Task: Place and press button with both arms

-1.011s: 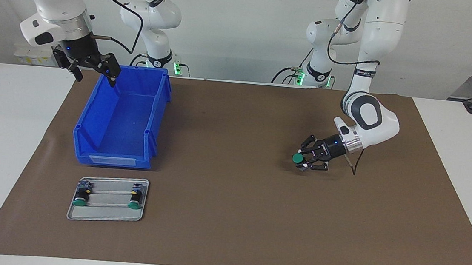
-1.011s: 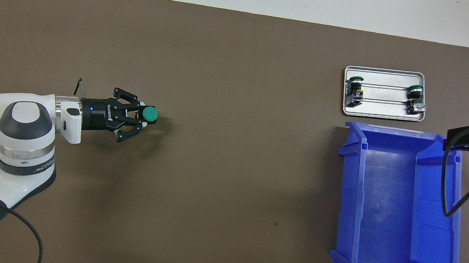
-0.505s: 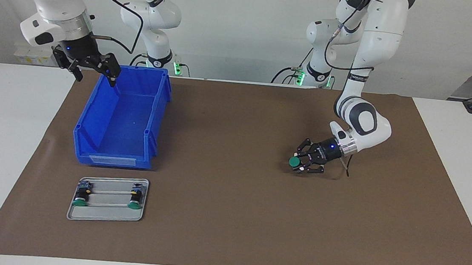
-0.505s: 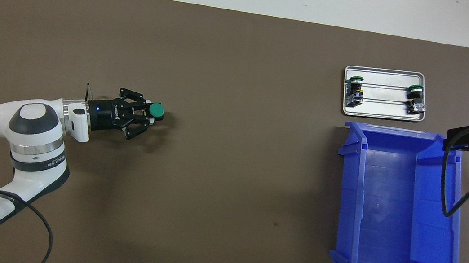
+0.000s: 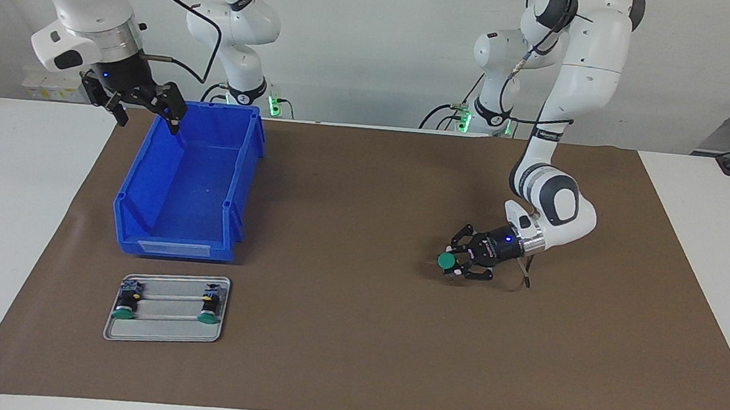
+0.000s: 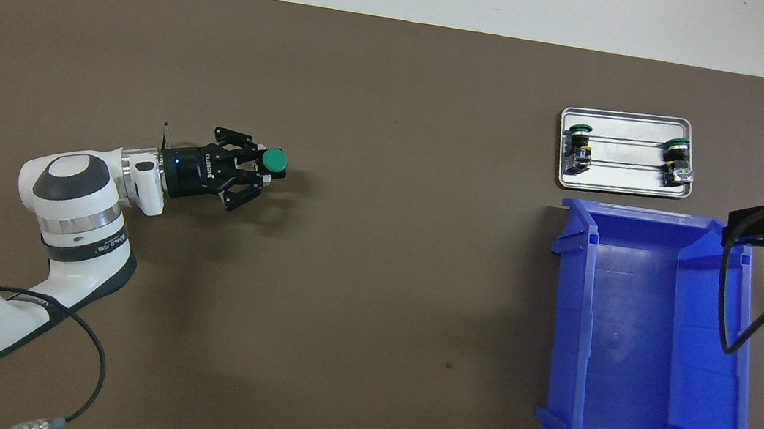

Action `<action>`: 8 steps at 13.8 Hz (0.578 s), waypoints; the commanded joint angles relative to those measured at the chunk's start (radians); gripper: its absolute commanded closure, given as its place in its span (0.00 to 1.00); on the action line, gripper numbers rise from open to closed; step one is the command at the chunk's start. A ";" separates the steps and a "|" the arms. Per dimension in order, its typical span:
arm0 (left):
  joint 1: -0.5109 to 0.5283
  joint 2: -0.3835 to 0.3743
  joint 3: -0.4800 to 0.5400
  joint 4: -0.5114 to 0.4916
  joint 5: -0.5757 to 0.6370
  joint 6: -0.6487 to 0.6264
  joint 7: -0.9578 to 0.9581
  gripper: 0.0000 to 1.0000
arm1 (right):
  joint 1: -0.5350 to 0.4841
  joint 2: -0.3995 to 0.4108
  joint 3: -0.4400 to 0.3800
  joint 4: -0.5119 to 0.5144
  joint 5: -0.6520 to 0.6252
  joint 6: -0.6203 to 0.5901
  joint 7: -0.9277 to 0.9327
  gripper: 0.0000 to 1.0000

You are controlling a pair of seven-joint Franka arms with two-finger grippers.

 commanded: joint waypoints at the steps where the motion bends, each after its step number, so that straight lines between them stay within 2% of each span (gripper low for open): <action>1: 0.004 0.018 -0.004 0.023 -0.048 -0.044 0.035 1.00 | -0.007 0.000 0.005 0.011 0.000 -0.019 -0.016 0.00; 4: -0.057 0.028 -0.010 0.047 -0.133 0.026 0.159 1.00 | -0.007 0.000 0.005 0.011 0.000 -0.019 -0.016 0.00; 8: -0.103 0.088 -0.013 0.089 -0.147 0.089 0.169 1.00 | -0.007 0.000 0.005 0.011 0.000 -0.019 -0.016 0.00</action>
